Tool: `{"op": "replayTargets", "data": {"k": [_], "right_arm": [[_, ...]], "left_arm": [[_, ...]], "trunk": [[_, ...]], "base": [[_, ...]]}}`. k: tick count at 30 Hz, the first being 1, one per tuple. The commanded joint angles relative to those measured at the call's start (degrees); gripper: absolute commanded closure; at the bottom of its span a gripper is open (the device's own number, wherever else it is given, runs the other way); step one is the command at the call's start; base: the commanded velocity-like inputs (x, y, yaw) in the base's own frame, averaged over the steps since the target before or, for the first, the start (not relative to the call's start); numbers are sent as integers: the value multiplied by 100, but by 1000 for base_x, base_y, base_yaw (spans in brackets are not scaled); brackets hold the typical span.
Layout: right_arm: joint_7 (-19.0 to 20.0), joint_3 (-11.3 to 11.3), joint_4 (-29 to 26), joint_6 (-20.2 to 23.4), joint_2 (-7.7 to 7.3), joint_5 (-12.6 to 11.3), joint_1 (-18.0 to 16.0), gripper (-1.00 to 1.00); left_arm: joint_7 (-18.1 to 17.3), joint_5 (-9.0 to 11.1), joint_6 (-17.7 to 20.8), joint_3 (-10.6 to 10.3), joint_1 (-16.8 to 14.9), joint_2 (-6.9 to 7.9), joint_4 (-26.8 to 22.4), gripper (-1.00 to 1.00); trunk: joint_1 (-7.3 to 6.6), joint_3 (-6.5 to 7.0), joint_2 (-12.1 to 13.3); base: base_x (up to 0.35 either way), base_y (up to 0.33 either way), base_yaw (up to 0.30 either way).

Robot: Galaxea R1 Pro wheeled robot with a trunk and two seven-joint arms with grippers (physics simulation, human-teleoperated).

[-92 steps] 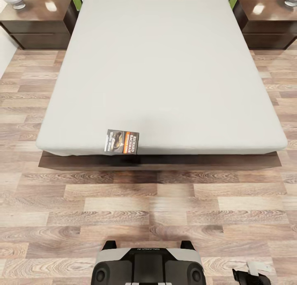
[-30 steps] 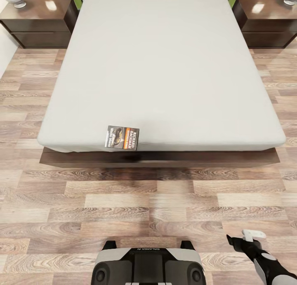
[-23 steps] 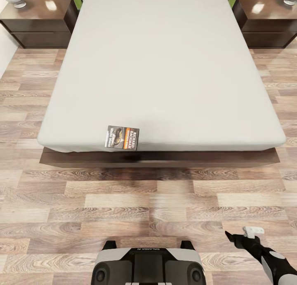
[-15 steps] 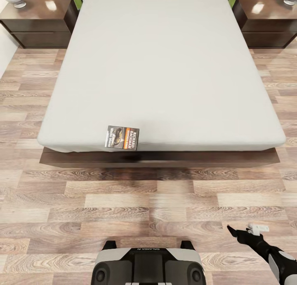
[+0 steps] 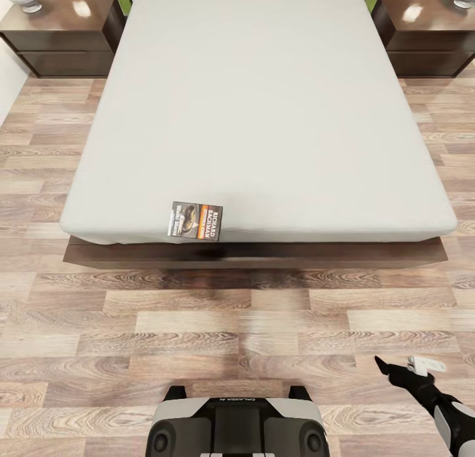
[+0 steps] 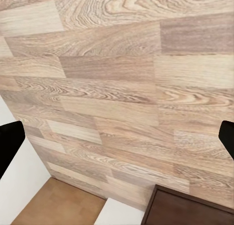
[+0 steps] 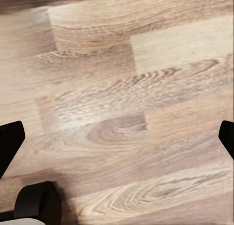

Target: In the bedroom, move the book from the bed onto either nightstand, and place the two sandals side by side next to the bed.

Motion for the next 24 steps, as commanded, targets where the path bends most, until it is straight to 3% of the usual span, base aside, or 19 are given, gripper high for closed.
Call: {"op": "replayTargets", "data": {"k": [1,4,8,13,14,18,24], "right_arm": [[-86,-50,0,-36,2,54,-5,-100],[-284,-54,-4,-47,-9,22,-2,-100],[-222,-69,-4,-56,-18,-6,4,-100],[673,-112,-5,-35,-35,-80,10,-100],[673,-112,-5,-35,-35,-80,10,-100],[1531,-259,-3,-10,-106,-360,12,-100],[2215,-343,25,2,-249,-581,13,-100]], "left_arm": [[28,14,-9,-48,0,-1,2,-100],[28,14,-9,-48,-4,-6,1,-100],[28,13,-9,-48,-4,-6,1,-100],[32,14,-9,-43,-5,-4,7,-100],[32,14,-9,-43,-5,-4,7,-100],[32,18,-9,-41,-5,-3,6,-100],[33,17,-7,-40,-7,-2,9,-100]], "trunk": [[0,-2,-2],[0,-2,-2],[0,-2,-2],[0,-2,-2],[0,-2,-2],[0,-2,-2],[0,-2,-2]], "base": [[0,0,0],[0,0,0],[0,0,0],[0,19,0],[0,44,0],[0,88,0],[0,163,0]]}}
